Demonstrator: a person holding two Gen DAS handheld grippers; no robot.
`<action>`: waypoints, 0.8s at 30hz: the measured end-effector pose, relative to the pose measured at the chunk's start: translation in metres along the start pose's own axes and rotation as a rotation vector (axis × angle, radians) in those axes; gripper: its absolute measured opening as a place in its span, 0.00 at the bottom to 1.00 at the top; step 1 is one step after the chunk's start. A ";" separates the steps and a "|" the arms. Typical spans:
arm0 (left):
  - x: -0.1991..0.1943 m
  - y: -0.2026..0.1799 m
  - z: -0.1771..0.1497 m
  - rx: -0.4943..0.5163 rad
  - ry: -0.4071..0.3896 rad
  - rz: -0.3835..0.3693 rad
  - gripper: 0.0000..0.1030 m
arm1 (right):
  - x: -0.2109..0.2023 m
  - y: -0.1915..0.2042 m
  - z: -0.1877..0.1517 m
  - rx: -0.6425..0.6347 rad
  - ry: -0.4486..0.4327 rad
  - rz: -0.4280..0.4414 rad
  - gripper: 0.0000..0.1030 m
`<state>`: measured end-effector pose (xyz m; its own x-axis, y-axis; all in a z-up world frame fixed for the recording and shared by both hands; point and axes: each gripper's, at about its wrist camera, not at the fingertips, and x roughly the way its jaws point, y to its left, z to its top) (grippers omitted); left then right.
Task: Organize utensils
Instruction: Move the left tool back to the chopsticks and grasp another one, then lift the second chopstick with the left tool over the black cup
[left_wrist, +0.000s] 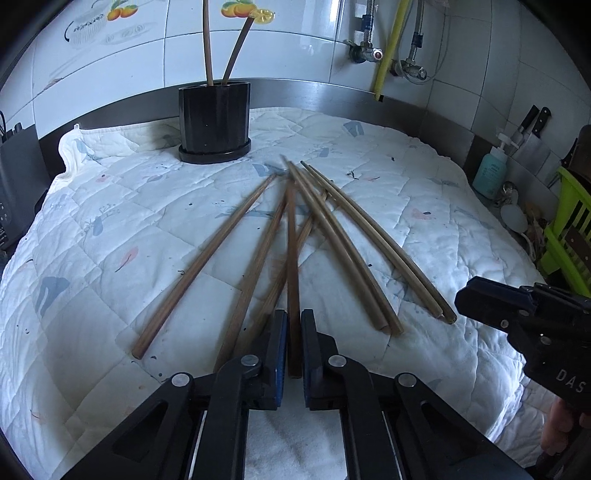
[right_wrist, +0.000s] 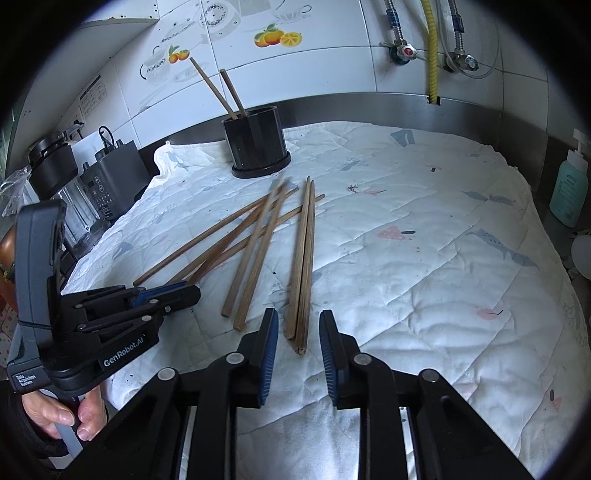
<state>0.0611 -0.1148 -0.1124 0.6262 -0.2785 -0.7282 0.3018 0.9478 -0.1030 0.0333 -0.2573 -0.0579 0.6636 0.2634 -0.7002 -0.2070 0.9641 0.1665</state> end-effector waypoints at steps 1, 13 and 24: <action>-0.002 0.001 0.000 -0.001 -0.004 -0.001 0.06 | 0.001 0.001 -0.001 -0.001 0.002 -0.002 0.22; -0.026 0.014 0.010 0.003 -0.075 0.039 0.06 | 0.011 -0.001 -0.006 0.003 0.015 -0.039 0.16; -0.037 0.033 0.019 -0.022 -0.095 0.054 0.06 | 0.015 0.000 -0.007 -0.024 0.014 -0.098 0.14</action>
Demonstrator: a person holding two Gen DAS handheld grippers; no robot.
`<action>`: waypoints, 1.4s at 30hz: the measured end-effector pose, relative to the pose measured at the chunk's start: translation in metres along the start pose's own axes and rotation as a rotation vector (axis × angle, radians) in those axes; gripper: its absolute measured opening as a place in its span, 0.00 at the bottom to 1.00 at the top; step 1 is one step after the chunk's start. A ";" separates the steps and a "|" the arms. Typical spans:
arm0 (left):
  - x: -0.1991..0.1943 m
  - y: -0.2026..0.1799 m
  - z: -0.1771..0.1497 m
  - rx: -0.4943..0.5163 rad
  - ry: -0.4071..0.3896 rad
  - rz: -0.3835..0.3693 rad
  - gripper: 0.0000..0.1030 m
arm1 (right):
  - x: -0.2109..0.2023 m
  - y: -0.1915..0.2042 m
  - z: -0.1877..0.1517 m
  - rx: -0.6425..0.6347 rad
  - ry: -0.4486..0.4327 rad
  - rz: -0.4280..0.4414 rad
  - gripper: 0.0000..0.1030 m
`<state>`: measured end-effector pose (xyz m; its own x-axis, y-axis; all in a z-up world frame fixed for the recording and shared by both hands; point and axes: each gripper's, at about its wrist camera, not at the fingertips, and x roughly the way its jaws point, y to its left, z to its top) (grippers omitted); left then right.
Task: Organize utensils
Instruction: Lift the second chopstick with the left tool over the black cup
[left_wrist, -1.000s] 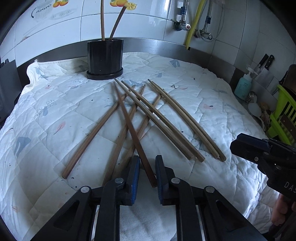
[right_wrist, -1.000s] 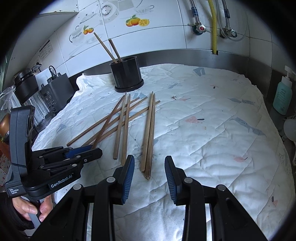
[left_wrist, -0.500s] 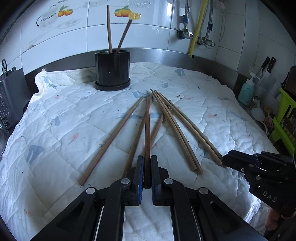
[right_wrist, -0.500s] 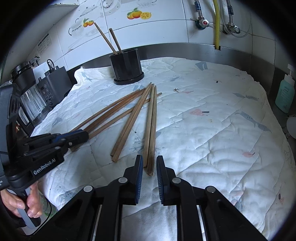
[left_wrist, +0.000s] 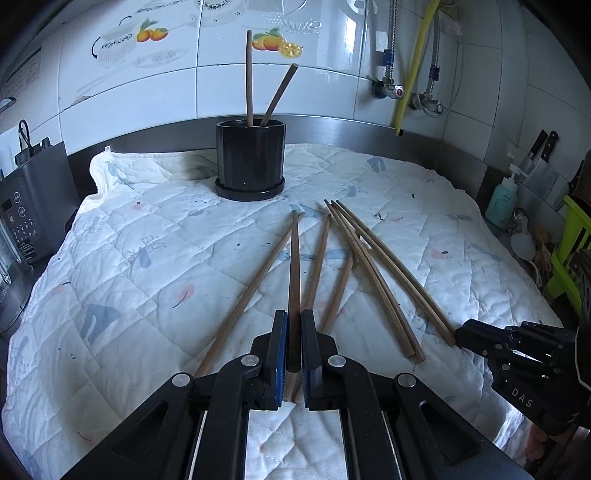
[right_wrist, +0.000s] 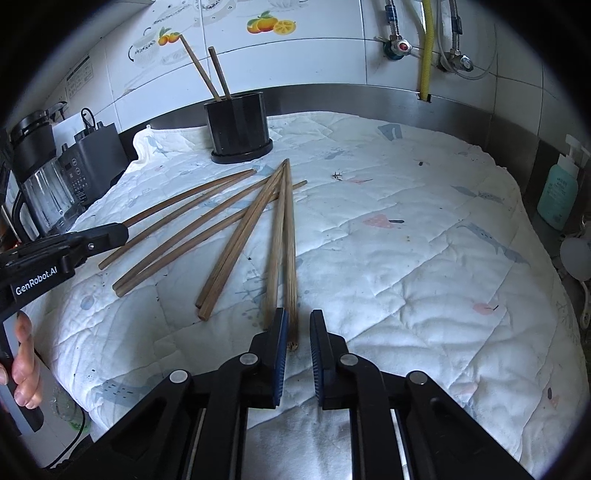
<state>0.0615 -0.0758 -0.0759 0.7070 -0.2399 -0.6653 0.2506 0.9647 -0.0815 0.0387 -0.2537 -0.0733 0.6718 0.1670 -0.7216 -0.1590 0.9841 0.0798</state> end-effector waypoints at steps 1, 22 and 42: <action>-0.001 0.001 0.000 0.001 -0.002 0.002 0.06 | 0.001 0.000 0.000 -0.001 0.001 0.000 0.14; -0.010 0.020 0.018 0.005 -0.047 -0.027 0.06 | 0.014 0.014 0.011 -0.074 -0.045 -0.041 0.09; -0.037 0.067 0.120 0.016 -0.135 -0.060 0.06 | -0.028 0.004 0.103 -0.136 -0.159 -0.011 0.09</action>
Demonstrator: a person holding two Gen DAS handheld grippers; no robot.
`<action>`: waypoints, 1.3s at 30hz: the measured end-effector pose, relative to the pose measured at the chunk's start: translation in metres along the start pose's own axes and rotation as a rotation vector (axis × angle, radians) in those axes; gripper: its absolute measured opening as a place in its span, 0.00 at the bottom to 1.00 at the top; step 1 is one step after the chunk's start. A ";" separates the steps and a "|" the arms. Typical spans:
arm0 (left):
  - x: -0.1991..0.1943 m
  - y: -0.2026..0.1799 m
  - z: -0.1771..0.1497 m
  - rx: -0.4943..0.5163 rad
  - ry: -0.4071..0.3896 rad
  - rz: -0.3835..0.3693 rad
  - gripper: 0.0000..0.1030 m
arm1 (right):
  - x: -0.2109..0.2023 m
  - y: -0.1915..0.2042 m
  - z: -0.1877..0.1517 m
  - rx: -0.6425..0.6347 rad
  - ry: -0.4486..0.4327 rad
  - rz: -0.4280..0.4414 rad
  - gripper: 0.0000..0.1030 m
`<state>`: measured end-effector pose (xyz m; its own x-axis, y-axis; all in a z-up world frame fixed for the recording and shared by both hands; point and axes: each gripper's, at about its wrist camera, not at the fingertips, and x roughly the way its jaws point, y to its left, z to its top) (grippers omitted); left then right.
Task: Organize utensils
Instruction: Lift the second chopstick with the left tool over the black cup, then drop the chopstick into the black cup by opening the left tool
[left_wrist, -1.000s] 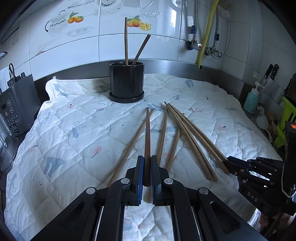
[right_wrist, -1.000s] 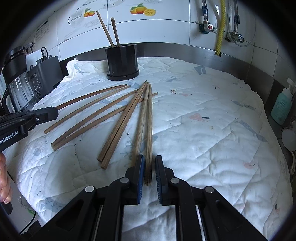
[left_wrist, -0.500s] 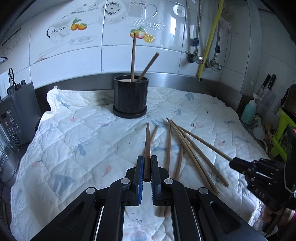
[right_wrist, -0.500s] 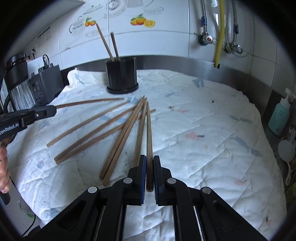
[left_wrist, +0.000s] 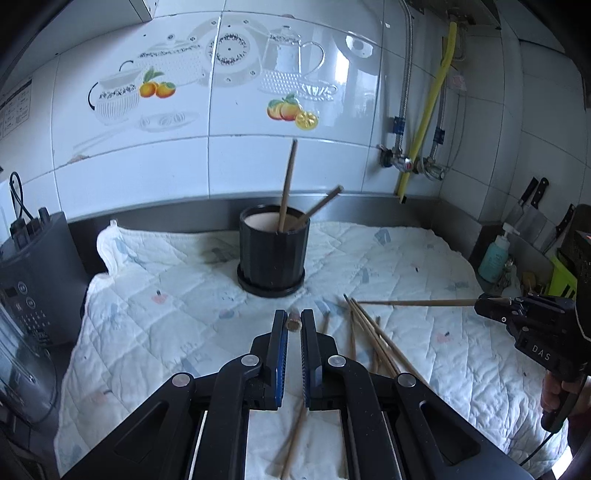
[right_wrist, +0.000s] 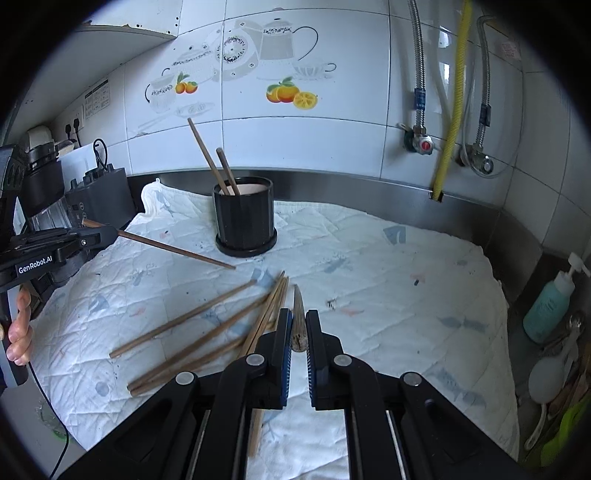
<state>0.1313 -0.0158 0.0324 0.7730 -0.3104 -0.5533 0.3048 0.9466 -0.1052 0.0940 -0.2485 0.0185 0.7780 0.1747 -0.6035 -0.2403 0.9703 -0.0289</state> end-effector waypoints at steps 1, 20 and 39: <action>-0.001 0.003 0.006 -0.001 -0.005 -0.002 0.06 | 0.000 -0.001 0.005 -0.003 0.000 0.001 0.09; -0.011 0.025 0.098 0.054 -0.099 0.047 0.06 | 0.003 -0.004 0.101 -0.103 -0.014 0.007 0.09; 0.003 0.031 0.197 0.051 -0.266 0.068 0.06 | 0.023 0.024 0.199 -0.097 -0.179 0.105 0.09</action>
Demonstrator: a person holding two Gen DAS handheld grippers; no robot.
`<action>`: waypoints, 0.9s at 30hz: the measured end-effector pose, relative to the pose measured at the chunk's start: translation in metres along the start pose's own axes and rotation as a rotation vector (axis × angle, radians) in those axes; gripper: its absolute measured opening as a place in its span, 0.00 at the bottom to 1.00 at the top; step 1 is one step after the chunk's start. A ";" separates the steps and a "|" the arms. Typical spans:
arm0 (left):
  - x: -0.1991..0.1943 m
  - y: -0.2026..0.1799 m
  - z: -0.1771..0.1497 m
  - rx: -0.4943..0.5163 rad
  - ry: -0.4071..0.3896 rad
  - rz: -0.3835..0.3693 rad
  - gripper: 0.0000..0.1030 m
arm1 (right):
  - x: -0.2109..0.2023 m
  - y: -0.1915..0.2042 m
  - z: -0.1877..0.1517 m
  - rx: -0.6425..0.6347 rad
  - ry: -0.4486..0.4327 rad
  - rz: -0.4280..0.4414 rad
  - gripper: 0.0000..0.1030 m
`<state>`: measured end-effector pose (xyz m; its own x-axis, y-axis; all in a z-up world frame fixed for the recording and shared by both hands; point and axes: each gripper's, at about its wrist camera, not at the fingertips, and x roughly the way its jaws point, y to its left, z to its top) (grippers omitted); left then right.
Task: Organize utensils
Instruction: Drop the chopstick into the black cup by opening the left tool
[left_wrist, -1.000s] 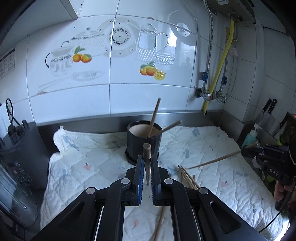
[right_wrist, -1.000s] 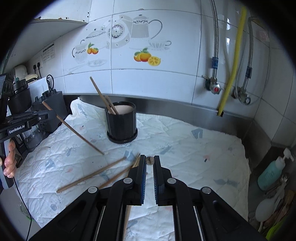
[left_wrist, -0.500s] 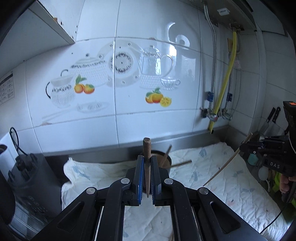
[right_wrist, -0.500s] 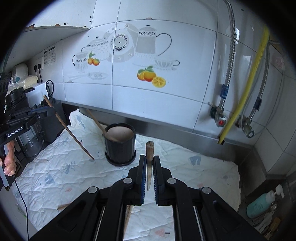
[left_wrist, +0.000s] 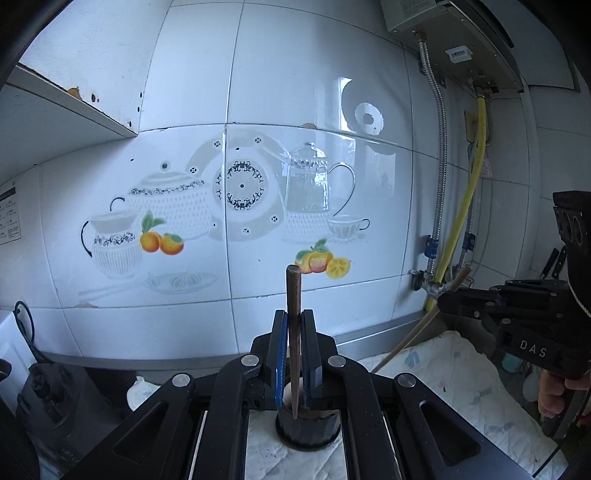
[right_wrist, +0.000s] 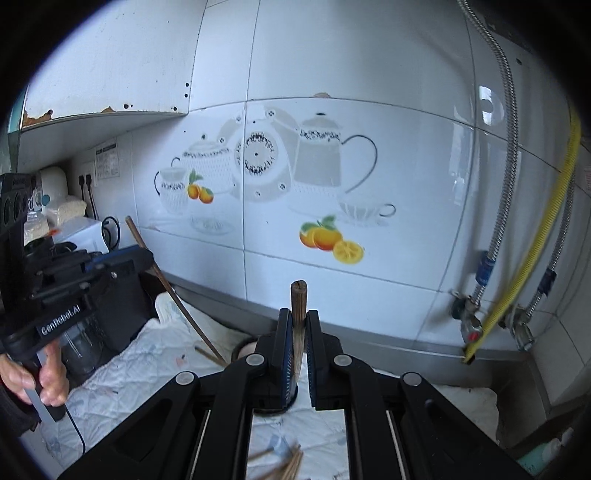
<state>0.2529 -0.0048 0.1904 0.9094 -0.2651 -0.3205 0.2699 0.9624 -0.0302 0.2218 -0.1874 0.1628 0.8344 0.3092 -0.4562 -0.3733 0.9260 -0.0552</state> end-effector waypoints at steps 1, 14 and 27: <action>0.004 0.001 0.001 -0.005 -0.002 -0.003 0.06 | 0.004 0.001 0.002 0.004 0.000 0.007 0.09; 0.037 0.016 -0.008 -0.081 0.025 -0.014 0.06 | 0.043 0.004 -0.013 0.026 0.071 0.028 0.09; 0.058 0.020 -0.027 -0.071 0.110 -0.011 0.08 | 0.053 0.000 -0.016 0.032 0.110 0.016 0.09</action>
<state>0.3025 0.0006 0.1456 0.8655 -0.2711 -0.4212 0.2527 0.9624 -0.1001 0.2590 -0.1743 0.1243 0.7781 0.3005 -0.5516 -0.3723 0.9279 -0.0197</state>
